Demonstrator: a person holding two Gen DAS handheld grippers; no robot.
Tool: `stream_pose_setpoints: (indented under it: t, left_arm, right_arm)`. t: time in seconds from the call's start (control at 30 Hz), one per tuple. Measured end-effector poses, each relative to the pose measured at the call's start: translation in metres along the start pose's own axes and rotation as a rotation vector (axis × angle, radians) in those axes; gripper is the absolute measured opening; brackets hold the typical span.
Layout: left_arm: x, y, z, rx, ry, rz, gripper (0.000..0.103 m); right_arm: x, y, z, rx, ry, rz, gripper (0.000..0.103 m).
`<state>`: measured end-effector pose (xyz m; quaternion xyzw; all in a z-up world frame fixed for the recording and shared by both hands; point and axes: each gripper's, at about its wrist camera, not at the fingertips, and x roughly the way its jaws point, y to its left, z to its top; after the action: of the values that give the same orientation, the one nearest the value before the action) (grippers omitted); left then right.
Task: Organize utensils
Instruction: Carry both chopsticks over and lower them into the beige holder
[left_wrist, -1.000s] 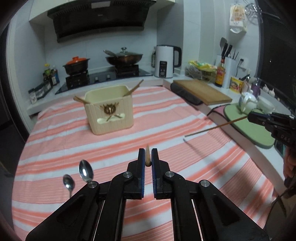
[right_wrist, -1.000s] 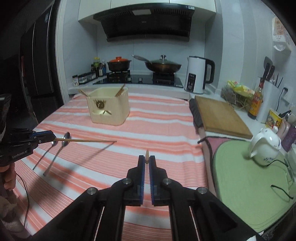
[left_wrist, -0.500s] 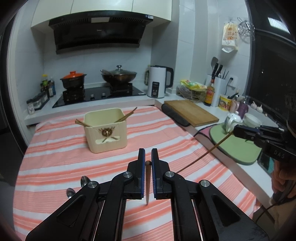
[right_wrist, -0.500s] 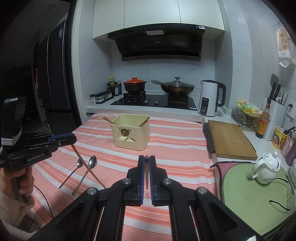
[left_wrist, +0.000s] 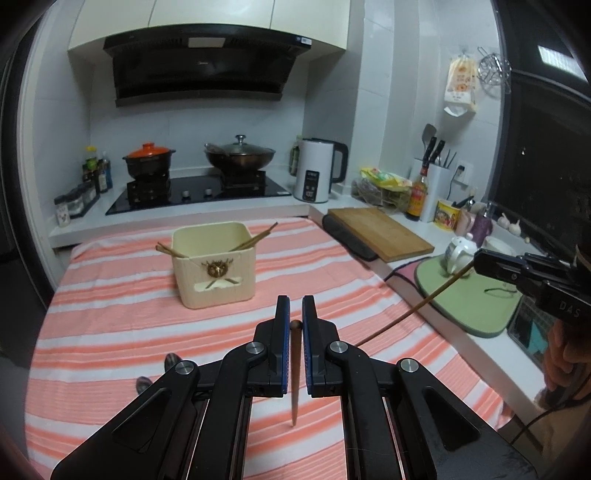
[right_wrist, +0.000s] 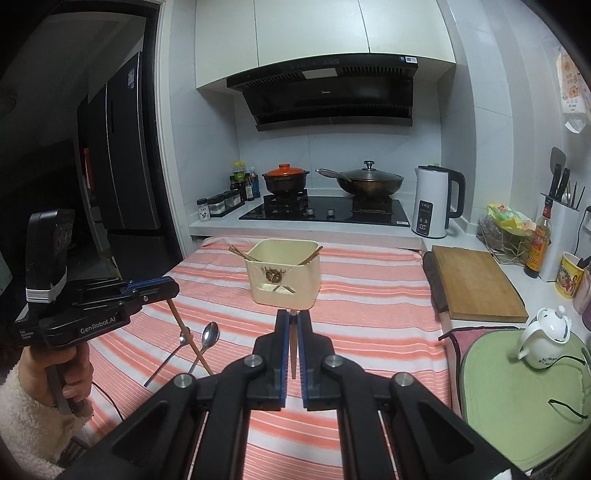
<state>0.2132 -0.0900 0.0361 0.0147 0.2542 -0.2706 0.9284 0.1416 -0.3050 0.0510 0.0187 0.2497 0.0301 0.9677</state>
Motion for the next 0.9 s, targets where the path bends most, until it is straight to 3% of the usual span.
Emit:
stream_pose_setpoints:
  t: [0.5,0.9]
  left_arm:
    - [-0.014,0.036,0.045,-0.039,-0.081,0.023,0.004]
    - [-0.019,0.065,0.122,-0.033,-0.202,0.076,0.004]
  right_arm:
    - [0.019,0.006,0.035,-0.003,-0.016,0.054,0.005]
    - [0.049,0.013,0.094,-0.029,-0.061,0.084,0.005]
